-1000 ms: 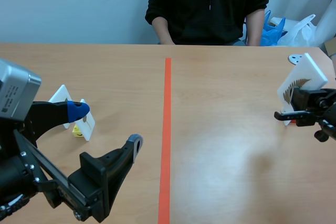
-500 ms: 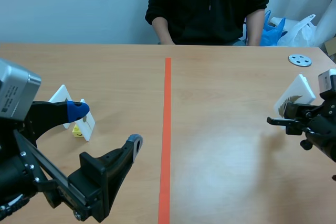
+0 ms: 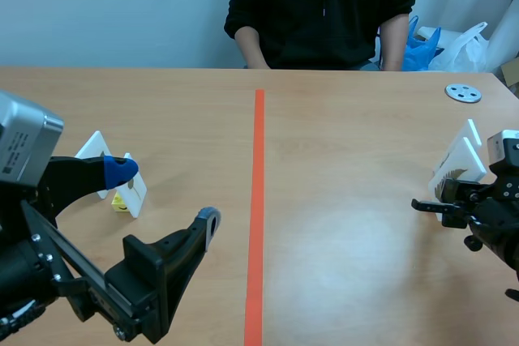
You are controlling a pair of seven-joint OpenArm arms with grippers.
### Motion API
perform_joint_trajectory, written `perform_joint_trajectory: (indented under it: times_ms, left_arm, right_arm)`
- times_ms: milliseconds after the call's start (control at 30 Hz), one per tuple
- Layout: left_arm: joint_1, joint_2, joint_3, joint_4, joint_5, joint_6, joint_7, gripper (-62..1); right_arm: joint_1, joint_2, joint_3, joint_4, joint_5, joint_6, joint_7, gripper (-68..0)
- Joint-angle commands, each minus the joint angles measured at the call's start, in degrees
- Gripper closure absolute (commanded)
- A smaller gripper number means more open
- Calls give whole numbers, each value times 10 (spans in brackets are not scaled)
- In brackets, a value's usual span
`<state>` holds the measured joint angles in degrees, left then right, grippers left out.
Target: Sort the leaf by its shape. The table is split by an orange tape line. A compound leaf with several leaflets goes to the left side, a simple leaf with one blade goes to the right side. Return to the home posture when a red brick is placed on the table.
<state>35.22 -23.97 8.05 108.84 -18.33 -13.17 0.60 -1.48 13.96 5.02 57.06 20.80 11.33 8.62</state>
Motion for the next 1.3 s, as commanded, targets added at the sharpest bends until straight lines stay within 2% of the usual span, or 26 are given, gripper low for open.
perform_joint_trajectory:
  times_ms: [0,167,667,800,933,1000,1067,1200,1267]
  left_arm:
    - [-2,1,-2,3,-5,-1,-10,-623]
    - [-1,1,-2,3,-5,-1,-9,-623]
    - [-1,1,-2,3,-5,-1,-9,-623]
    - [-1,1,-2,3,-5,-1,-9,-623]
    - [-1,1,-2,3,-5,-1,-8,-623]
    - [-1,1,-2,3,-5,-1,-8,-623]
    - [-1,1,-2,3,-5,-1,-8,-623]
    - [-1,1,-2,3,-5,-1,-8,-623]
    - [-1,1,-2,3,-5,-1,-8,-623]
  right_arm:
    - [11,6,-2,12,0,-3,10,-95]
    - [11,7,-2,12,0,-11,10,-159]
    - [12,8,-2,13,0,-14,19,-159]
    - [5,11,1,32,0,-12,18,-159]
    - [-21,17,15,99,0,-4,0,-159]
    - [-42,22,25,146,0,1,-13,-182]
    - [-66,28,39,198,7,3,-21,-221]
    - [-115,37,82,315,27,7,-37,-226]
    - [-135,41,108,375,39,8,-54,-257]
